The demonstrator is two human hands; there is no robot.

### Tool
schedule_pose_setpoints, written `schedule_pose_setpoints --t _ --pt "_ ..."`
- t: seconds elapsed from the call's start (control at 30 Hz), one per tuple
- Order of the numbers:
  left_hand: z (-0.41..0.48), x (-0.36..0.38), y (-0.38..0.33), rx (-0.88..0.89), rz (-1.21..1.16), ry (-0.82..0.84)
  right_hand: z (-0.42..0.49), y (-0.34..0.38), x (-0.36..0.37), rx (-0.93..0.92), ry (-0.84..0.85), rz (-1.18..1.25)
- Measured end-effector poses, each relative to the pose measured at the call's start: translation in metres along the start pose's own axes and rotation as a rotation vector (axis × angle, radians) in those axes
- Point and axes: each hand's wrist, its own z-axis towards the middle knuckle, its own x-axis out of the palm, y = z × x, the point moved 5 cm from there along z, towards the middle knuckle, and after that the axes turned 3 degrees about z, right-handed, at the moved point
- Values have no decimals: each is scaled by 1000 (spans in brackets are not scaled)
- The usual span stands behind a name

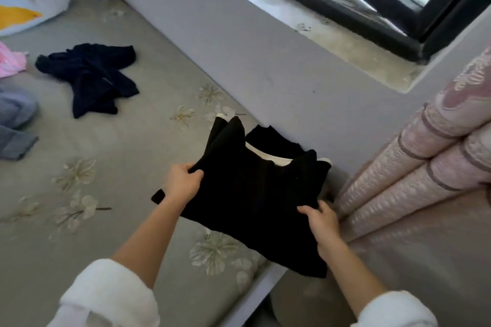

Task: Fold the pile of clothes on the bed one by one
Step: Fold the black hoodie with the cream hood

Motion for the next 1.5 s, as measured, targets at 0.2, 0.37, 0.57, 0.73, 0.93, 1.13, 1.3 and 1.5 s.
schedule_pose_setpoints --t 0.2,0.37,0.57,0.73,0.93,1.13,1.3,1.5 --pt "32 51 -87 139 157 1 31 10 -34 11 -178 115" --pt "64 77 -139 238 267 -87 59 9 -43 15 -216 158" --pt "104 98 -145 316 369 -283 102 -1 -33 105 -238 76" --pt "107 155 -79 155 412 119 130 -17 -37 215 -263 -146" --pt "82 205 -16 28 383 383 131 0 -31 -121 -344 -829" --pt "70 226 -3 249 532 366 144 -37 3 -147 125 -1310" --pt "75 229 9 287 576 465 157 -64 -11 246 287 -1122" --pt "71 196 14 189 374 389 146 -15 30 -216 70 -1178"
